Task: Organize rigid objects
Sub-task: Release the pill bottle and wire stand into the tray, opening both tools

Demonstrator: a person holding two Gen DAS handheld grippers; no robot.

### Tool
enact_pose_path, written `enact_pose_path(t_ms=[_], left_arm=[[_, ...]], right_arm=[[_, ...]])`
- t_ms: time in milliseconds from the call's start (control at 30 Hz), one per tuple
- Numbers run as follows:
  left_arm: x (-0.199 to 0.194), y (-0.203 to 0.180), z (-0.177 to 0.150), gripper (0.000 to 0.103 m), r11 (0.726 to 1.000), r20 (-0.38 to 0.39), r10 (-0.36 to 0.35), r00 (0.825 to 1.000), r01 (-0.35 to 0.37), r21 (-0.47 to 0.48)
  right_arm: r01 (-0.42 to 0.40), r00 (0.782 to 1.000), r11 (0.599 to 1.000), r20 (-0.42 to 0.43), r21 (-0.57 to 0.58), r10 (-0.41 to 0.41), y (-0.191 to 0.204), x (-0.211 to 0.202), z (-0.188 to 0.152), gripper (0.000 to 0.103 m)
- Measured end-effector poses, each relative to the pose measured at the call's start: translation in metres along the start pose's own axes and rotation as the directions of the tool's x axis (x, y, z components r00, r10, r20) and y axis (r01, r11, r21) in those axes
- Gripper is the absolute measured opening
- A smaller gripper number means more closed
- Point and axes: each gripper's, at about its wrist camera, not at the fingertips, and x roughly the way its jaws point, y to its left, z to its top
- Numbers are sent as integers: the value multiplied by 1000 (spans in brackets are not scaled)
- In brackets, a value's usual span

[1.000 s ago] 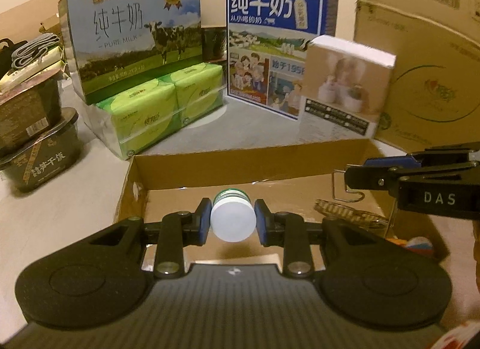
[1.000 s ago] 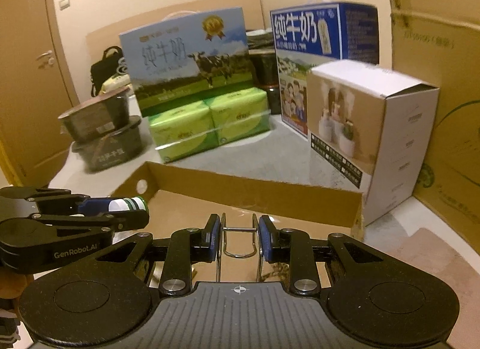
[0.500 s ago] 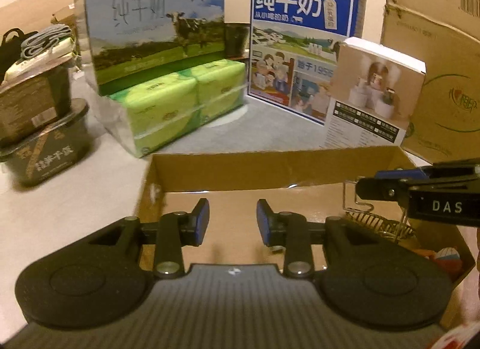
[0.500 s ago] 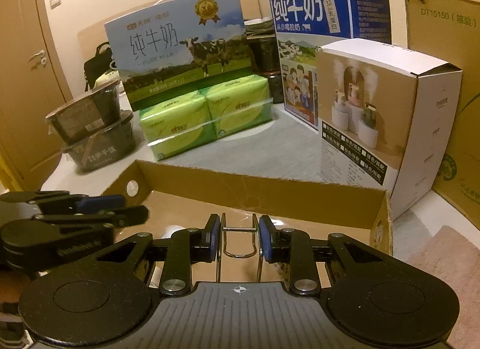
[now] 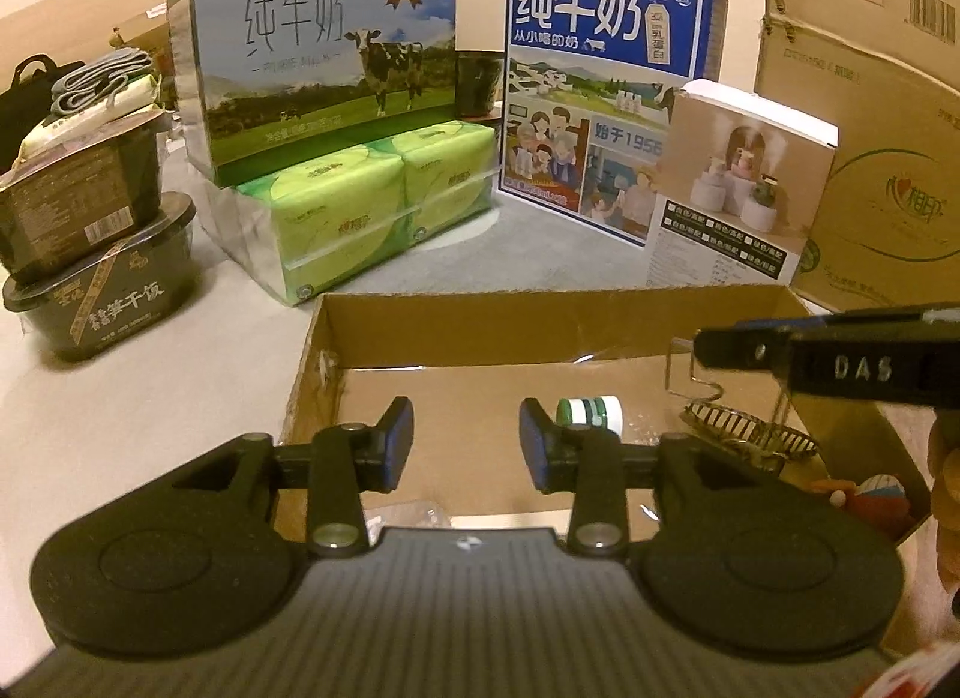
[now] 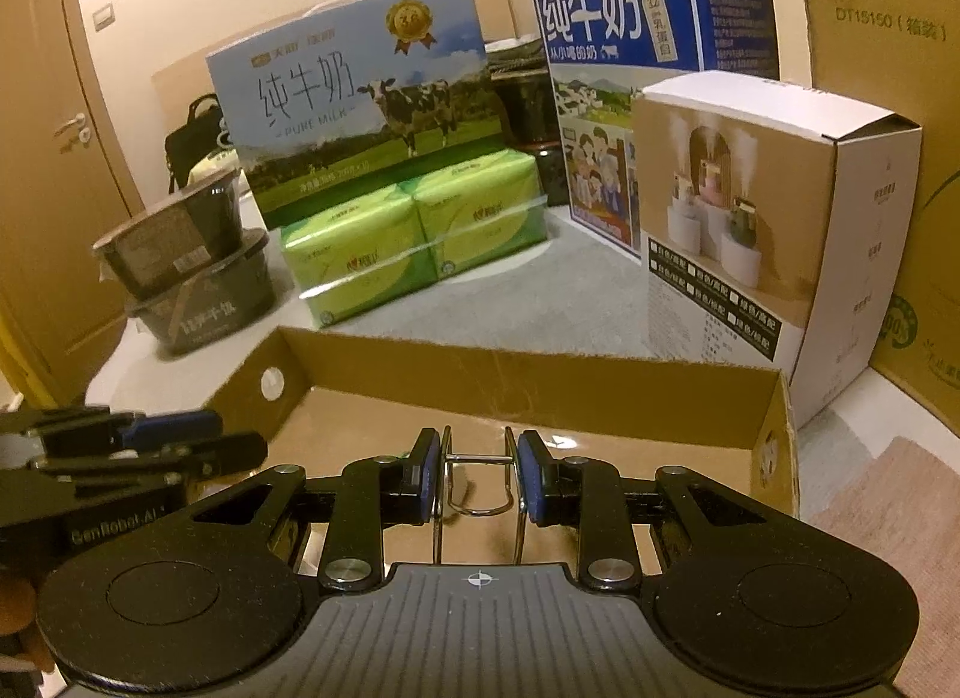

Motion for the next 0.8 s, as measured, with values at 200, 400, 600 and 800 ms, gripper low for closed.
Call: enact_pose_path(t_ms=[200,400,600,800], left_arm=[[-15,3,-5,80,999,18,23,1000,-22,-30],[-45,0,-13,85,997,30,40,999,-38,-61],[-85,-18,-29,90,997,35,40,999,-38,-64],[-123,-38,-48,95,997,22,21,1000,-20,-79]], right_arm=[[-20,998,999,60,36,17,-2,-14,2,74],[12,996,999,92,47,-16,-3,-50,-2,74],[56,992,997,107,47,-61,-2,-103,-25,74],[79,993,996,84,38,-82,8,-147,-55,74]])
